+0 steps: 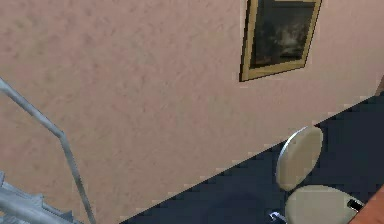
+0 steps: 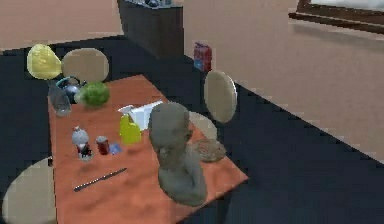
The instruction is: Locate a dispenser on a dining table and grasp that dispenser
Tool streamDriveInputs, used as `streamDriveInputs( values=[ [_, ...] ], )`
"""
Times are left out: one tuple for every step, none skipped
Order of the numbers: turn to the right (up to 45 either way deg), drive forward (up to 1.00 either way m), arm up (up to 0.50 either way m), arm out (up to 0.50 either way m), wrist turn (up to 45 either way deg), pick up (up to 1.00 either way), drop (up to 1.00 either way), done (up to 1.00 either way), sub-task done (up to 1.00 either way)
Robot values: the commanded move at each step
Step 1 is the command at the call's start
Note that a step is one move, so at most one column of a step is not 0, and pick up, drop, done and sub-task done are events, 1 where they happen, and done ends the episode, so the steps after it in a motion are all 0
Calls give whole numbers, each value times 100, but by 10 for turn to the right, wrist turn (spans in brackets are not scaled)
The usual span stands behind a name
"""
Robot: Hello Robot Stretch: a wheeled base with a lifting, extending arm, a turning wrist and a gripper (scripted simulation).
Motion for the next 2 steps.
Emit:
streamDriveInputs(
  values=[
    [0, 30, 0, 0, 0, 0, 0, 0, 0],
    [270, 0, 0, 0, 0, 0, 0, 0, 0]
  ],
)
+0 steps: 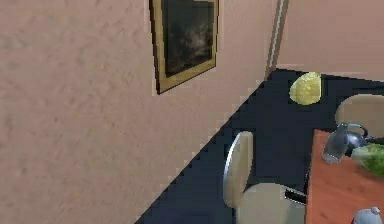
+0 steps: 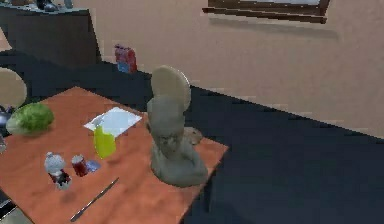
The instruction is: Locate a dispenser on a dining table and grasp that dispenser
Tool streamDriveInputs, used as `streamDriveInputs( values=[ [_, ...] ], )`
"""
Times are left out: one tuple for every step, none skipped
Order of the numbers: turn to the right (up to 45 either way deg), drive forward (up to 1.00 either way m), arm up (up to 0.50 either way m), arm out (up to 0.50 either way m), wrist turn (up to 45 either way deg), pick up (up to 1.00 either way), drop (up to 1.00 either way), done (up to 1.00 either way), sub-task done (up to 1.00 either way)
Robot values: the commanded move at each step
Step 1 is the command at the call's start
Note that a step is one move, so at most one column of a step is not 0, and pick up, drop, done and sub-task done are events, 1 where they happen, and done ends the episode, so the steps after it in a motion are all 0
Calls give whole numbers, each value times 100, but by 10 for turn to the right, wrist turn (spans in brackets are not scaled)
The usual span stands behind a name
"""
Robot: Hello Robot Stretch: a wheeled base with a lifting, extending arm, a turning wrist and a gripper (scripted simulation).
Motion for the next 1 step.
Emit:
streamDriveInputs(
  values=[
    [0, 50, 0, 0, 0, 0, 0, 0, 0]
  ],
)
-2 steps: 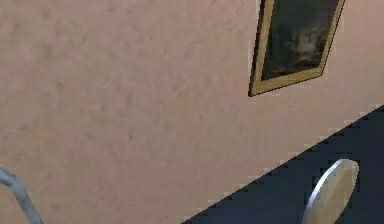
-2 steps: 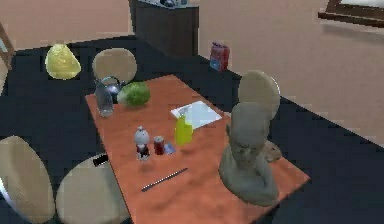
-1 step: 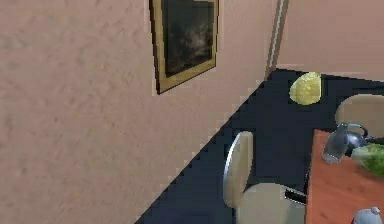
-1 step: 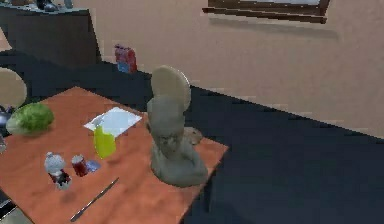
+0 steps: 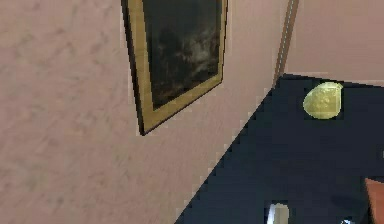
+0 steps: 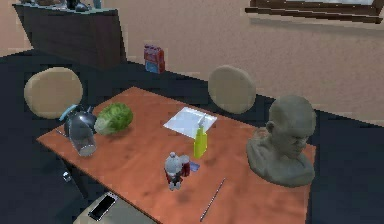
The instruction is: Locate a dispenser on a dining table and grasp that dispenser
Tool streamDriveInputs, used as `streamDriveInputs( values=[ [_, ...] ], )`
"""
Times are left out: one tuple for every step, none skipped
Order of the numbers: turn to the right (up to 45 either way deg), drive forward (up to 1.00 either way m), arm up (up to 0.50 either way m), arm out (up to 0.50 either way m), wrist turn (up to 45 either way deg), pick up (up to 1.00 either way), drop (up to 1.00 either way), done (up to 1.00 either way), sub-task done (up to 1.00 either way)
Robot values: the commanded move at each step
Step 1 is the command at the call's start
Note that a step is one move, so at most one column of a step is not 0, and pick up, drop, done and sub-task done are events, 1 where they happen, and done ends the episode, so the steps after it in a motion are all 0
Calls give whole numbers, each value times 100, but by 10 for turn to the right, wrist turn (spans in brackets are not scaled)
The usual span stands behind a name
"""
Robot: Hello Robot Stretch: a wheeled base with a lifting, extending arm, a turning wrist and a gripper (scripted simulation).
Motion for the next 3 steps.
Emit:
streamDriveInputs(
  values=[
    [0, 0, 50, 0, 0, 0, 0, 0, 0],
    [0, 0, 22, 0, 0, 0, 0, 0, 0],
    [0, 0, 0, 44, 0, 0, 0, 0, 0]
  ],
)
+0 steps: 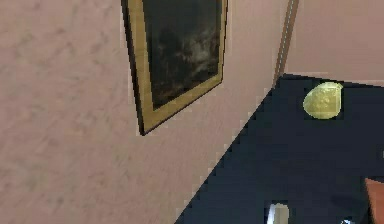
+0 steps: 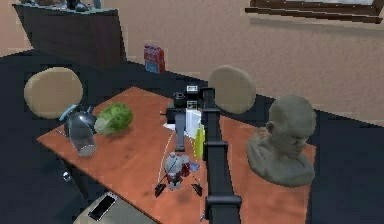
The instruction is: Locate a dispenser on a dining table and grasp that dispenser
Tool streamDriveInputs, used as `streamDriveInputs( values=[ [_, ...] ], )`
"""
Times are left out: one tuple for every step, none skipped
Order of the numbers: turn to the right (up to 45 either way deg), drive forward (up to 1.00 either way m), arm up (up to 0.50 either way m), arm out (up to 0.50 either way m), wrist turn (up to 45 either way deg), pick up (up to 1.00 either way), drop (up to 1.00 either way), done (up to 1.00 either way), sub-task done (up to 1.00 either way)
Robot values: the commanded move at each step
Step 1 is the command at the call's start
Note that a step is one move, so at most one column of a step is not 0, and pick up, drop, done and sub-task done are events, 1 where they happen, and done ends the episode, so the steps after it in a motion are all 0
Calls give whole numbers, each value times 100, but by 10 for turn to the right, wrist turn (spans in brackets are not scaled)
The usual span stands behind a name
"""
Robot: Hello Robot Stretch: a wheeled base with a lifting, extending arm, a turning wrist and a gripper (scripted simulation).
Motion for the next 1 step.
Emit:
streamDriveInputs(
  values=[
    [0, 0, 0, 0, 450, 0, 0, 0, 0]
  ],
)
